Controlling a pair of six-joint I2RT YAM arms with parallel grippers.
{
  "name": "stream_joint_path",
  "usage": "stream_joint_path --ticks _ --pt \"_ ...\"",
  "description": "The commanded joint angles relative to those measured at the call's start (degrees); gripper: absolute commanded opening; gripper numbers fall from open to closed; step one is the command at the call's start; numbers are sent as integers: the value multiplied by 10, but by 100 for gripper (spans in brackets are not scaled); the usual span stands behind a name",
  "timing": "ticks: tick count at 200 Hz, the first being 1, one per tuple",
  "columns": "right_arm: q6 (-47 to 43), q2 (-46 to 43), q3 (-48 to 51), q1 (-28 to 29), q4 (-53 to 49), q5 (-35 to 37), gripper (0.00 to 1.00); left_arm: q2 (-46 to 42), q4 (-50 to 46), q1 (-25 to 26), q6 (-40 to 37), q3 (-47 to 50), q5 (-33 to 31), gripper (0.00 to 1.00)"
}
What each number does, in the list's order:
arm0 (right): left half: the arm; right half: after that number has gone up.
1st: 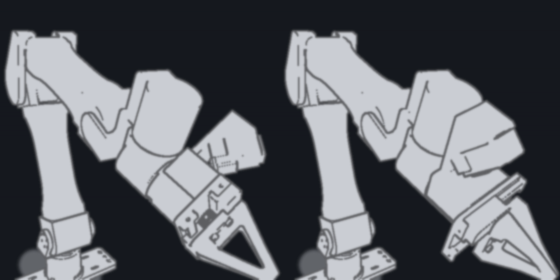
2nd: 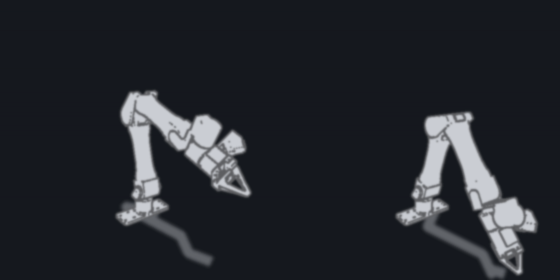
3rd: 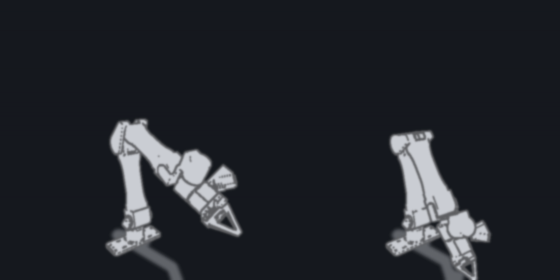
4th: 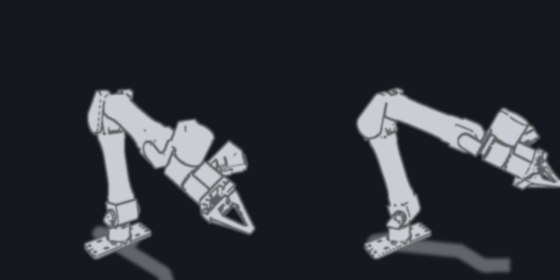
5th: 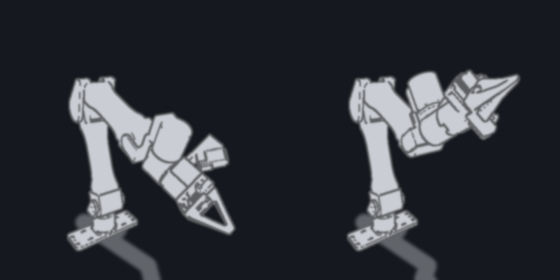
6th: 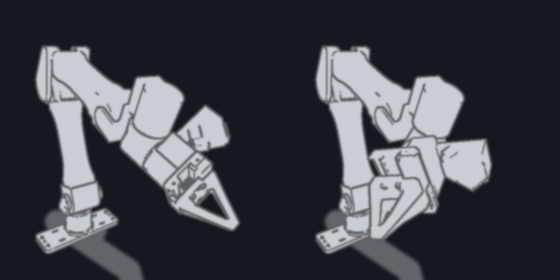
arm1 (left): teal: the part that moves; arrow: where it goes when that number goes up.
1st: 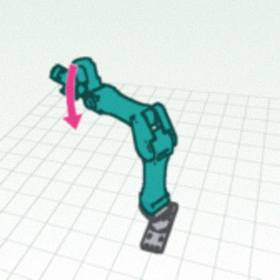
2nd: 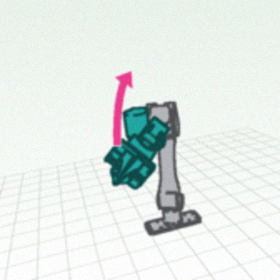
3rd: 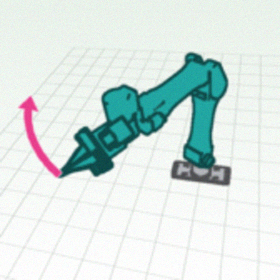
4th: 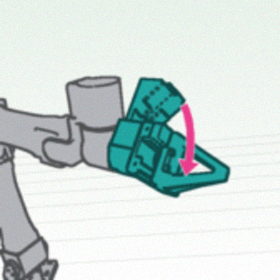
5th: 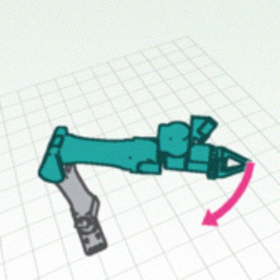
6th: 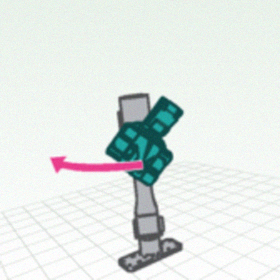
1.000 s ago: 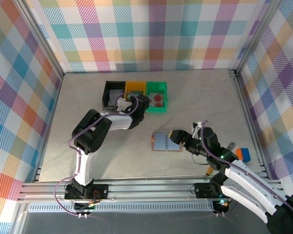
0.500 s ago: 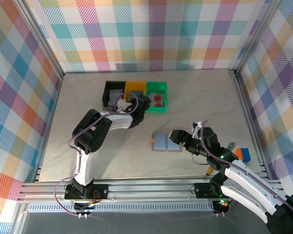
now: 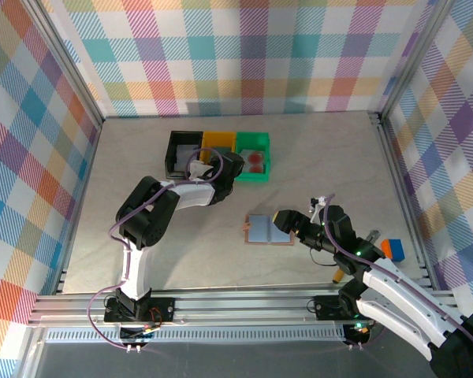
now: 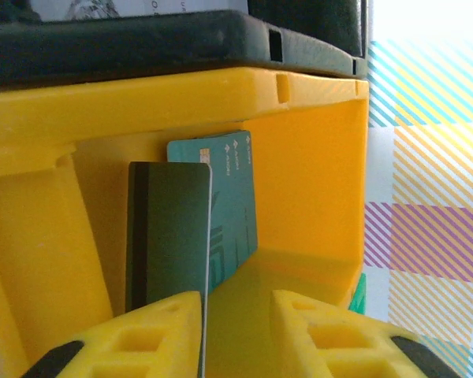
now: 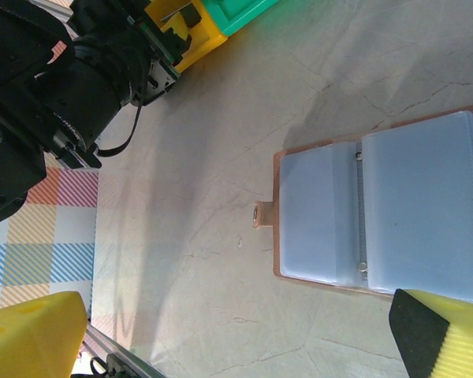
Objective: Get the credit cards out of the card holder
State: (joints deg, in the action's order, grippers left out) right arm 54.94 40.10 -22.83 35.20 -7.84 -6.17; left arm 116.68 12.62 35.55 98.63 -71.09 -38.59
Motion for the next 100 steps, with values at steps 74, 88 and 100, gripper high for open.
stream_joint_path --ticks 74,88,100 --pt "-15 12 -15 -7 -10 -20 99 -96 -85 15 -2 0 -14 40" --pt "-17 13 -17 -7 -14 -20 99 -107 -77 19 -16 0 -17 41" --pt "-20 14 -20 -9 -16 -22 99 -118 -63 23 -50 -2 -24 44"
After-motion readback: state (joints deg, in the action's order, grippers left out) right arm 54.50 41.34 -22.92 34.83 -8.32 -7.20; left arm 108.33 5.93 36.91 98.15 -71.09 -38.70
